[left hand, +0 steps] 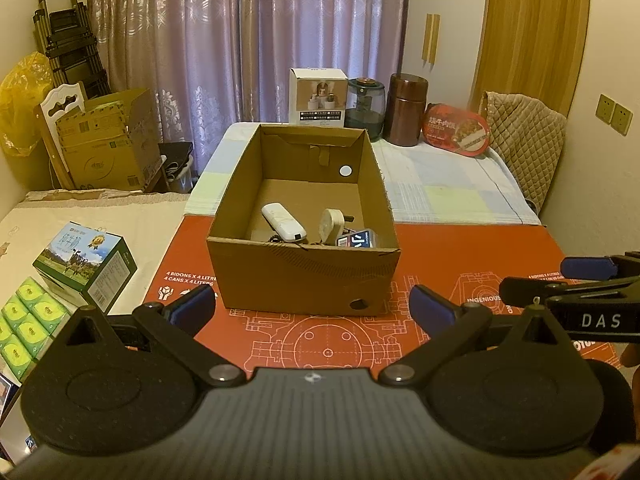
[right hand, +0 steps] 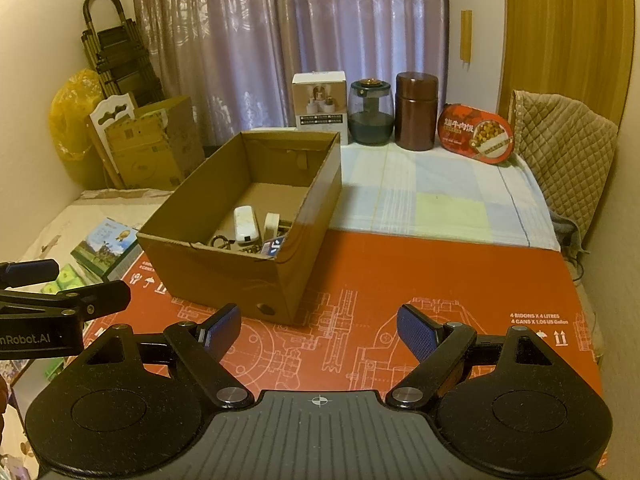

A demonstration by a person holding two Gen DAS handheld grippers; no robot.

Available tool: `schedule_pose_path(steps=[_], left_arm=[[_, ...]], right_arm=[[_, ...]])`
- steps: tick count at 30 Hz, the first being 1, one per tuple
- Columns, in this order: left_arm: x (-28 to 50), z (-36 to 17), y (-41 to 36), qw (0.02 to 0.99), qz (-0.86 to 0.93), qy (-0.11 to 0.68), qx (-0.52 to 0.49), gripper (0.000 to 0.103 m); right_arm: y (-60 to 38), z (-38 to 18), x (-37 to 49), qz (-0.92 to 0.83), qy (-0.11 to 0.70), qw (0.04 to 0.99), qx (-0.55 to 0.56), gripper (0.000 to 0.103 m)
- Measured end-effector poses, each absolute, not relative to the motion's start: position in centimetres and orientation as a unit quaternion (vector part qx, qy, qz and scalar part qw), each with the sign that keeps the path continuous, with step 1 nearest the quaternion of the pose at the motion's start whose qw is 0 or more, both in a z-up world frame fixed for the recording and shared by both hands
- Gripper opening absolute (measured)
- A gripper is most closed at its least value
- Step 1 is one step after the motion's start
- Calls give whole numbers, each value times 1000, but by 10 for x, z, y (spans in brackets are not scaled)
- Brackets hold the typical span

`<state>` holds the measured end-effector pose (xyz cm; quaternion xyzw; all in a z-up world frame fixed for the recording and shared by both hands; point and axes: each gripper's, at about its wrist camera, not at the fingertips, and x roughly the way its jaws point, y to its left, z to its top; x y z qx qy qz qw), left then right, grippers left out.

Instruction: Organize rigid objects

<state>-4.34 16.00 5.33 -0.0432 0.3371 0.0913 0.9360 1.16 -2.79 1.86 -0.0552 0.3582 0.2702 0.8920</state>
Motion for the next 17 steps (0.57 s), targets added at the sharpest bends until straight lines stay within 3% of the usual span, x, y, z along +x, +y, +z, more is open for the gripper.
schedule_pose_path(steps=[17], left_arm=[[-40, 51, 164, 936, 98, 335, -54, 102]], right_arm=[[-27, 17, 14, 271, 360, 891, -56, 82]])
